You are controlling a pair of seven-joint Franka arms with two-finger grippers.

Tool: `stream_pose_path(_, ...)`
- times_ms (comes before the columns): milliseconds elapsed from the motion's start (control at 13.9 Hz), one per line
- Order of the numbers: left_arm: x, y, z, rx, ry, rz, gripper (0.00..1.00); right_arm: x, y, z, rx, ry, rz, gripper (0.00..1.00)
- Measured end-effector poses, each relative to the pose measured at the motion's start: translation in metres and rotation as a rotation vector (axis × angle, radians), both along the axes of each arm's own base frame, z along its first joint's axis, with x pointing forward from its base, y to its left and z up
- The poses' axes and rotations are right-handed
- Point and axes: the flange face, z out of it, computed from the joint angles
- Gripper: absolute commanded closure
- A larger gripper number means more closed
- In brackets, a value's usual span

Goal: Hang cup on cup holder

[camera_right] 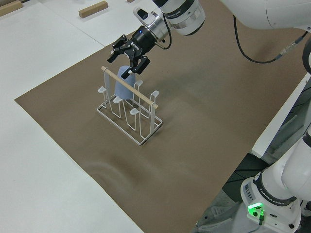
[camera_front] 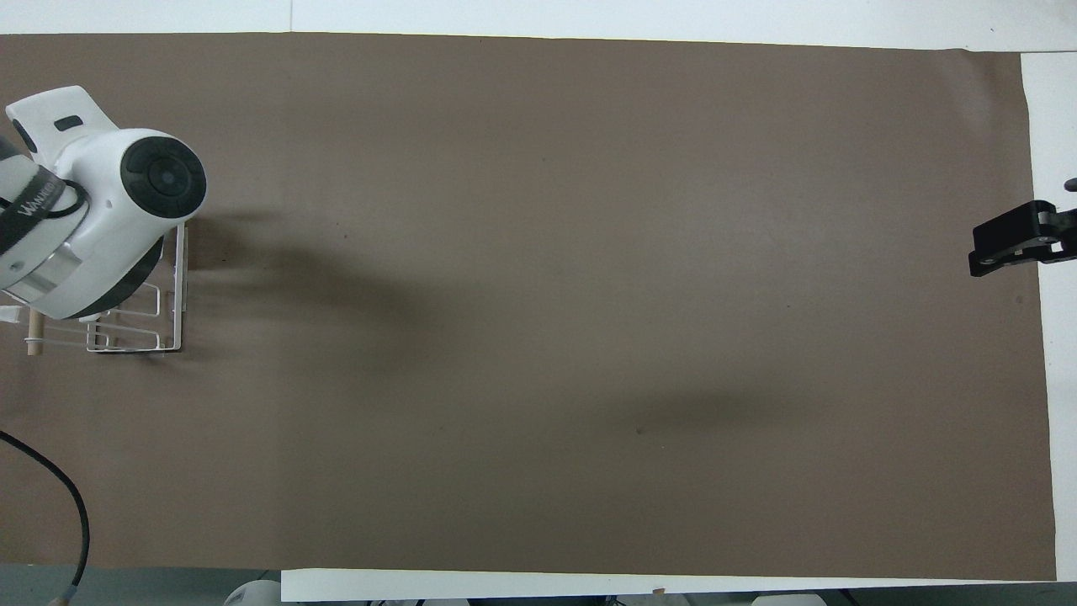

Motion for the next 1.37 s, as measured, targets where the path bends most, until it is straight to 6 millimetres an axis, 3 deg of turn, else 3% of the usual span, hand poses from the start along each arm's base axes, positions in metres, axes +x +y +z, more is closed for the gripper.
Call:
stream_pose_path(287, 0.011, 0.0, 0.079, -0.11, 0.119, -0.028, 0.0, 0.0, 0.0, 0.0, 0.0, 0.0, 0.0, 0.01)
stream_pose_path(503, 0.005, 0.003, 0.122, -0.276, 0.261, -0.093, 0.0, 0.0, 0.0, 0.0, 0.0, 0.0, 0.0, 0.01)
stream_pose_path(647, -0.003, 0.013, 0.14, -0.416, 0.369, -0.16, 0.0, 0.0, 0.0, 0.0, 0.0, 0.0, 0.0, 0.01)
stream_pose_path(790, -0.01, 0.021, 0.147, -0.535, 0.441, -0.243, 0.0, 0.0, 0.0, 0.0, 0.0, 0.0, 0.0, 0.01)
stream_pose_path(1006, -0.014, 0.015, 0.143, -0.64, 0.549, -0.414, 0.0, 0.0, 0.0, 0.0, 0.0, 0.0, -0.001, 0.01)
stream_pose_path(1365, -0.02, 0.026, 0.141, -0.624, 0.798, -0.876, 0.0, 0.0, -0.001, 0.0, 0.0, 0.001, -0.001, 0.01)
